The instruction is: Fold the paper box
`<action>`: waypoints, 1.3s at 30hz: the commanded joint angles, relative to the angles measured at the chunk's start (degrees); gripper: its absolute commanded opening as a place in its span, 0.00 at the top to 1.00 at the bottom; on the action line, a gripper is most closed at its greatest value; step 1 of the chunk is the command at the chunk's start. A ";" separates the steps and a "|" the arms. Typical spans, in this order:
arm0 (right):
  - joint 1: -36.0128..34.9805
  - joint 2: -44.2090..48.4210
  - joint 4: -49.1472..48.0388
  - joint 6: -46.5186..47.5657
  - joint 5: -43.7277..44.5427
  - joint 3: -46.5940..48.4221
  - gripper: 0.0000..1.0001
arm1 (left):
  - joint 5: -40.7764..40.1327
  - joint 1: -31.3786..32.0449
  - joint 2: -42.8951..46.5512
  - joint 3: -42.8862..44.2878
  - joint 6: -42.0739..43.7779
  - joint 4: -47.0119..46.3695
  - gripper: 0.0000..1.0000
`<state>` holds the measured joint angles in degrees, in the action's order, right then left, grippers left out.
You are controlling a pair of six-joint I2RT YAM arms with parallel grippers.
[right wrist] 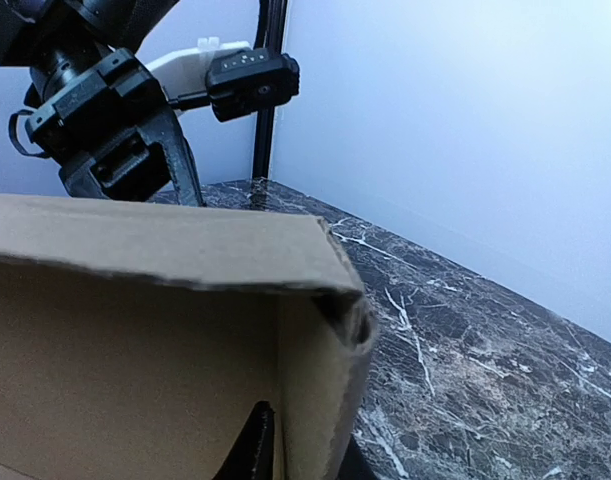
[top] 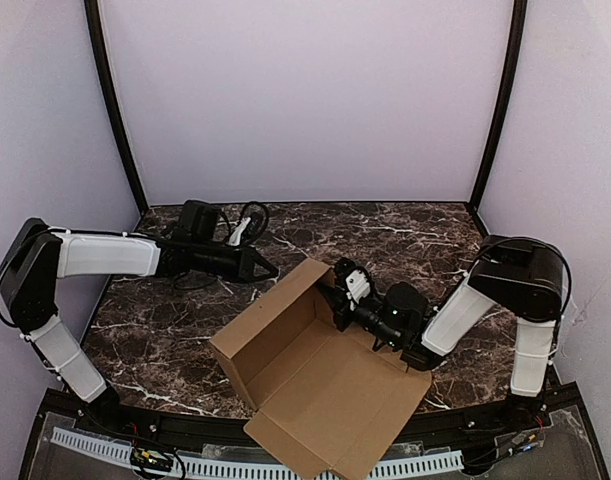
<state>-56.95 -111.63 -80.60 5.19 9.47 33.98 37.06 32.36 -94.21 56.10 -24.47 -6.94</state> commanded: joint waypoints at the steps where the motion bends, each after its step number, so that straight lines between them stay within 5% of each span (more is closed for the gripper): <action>1: 0.45 -1.81 -0.90 -0.53 0.39 1.55 0.85 | -3.83 -0.02 4.25 0.50 4.21 8.33 0.95; 9: 0.46 -0.72 0.21 -0.53 -0.39 1.47 0.75 | -6.76 -0.02 6.87 0.17 6.09 12.37 0.95; 19: 0.17 10.25 9.01 -1.49 -2.56 -4.88 0.45 | -13.36 -0.02 11.33 6.58 9.03 21.52 0.91; 25: 0.22 29.72 36.22 -3.69 -5.62 -9.20 0.36 | -16.69 -0.02 13.74 12.98 11.99 29.69 0.87; 31: 1.22 54.24 78.50 -12.85 -4.40 -4.07 0.29 | -14.17 -0.02 14.78 15.32 9.99 30.35 0.85; 33: 2.09 61.33 89.88 -18.55 -1.58 -2.02 0.20 | -10.97 -0.02 14.99 15.70 8.04 28.32 0.83; 39: 6.16 72.93 110.85 -31.29 -11.95 4.90 0.10 | -5.93 -0.02 12.00 19.43 5.53 29.75 0.83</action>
<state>-52.77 -42.04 8.67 -15.07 4.40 34.28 26.68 32.36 -81.03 72.84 -17.10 20.80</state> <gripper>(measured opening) 0.894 0.174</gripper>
